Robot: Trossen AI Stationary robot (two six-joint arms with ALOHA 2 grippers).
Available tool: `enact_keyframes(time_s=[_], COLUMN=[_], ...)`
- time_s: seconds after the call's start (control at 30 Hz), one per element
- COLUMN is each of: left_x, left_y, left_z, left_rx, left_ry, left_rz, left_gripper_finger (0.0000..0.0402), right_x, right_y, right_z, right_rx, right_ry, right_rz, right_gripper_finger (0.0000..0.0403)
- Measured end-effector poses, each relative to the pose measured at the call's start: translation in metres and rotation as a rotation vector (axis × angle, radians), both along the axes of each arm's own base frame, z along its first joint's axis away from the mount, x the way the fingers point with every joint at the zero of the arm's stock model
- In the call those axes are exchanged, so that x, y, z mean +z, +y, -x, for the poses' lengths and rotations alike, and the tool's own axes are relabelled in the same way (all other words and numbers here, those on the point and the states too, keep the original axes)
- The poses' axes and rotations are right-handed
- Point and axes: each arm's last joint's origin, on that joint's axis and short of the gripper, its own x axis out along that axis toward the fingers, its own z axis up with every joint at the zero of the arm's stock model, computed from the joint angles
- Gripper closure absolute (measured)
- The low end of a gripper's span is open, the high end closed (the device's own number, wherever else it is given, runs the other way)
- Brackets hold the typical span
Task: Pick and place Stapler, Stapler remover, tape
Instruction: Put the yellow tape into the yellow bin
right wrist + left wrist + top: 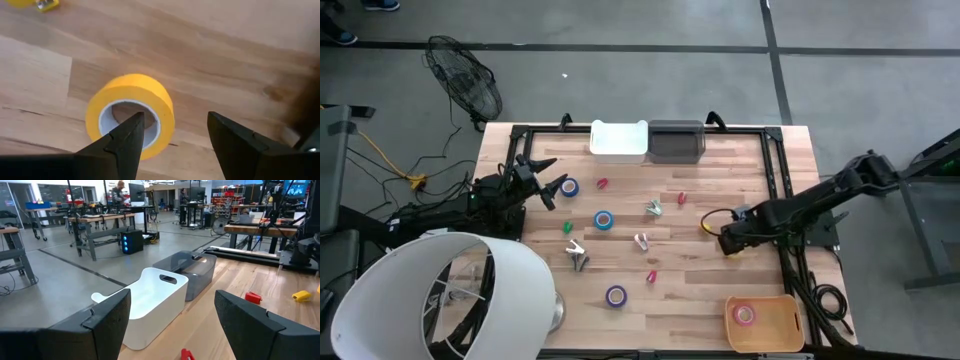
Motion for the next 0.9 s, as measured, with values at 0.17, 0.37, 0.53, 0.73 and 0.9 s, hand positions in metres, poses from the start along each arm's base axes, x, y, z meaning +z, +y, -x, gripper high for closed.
enact_keyframes(time_s=[0.17,0.37,0.53,0.73,0.9], left_x=[0.0,0.0,0.0,0.0,0.0], left_y=[0.0,0.0,0.0,0.0,0.0], left_z=[0.0,0.0,0.0,0.0,0.0], left_rx=[0.0,0.0,0.0,0.0,0.0], left_ry=[0.0,0.0,0.0,-0.001,0.0], left_rz=[0.0,0.0,0.0,0.0,0.0], left_gripper_finger=[0.0117,0.0117,0.0117,0.0117,0.0117], right_x=[-0.006,-0.011,-0.013,-0.013,-0.013], right_y=[0.002,0.002,0.003,0.003,0.003], right_z=[-0.004,-0.005,-0.006,-0.006,-0.006], right_rx=[-0.023,-0.042,-0.043,-0.043,-0.041], right_ry=[0.022,0.063,0.082,0.089,0.09], right_rz=[-0.006,-0.016,-0.025,-0.046,-0.048], right_gripper_finger=[0.0194,0.0195,0.0201,0.0259,0.0329])
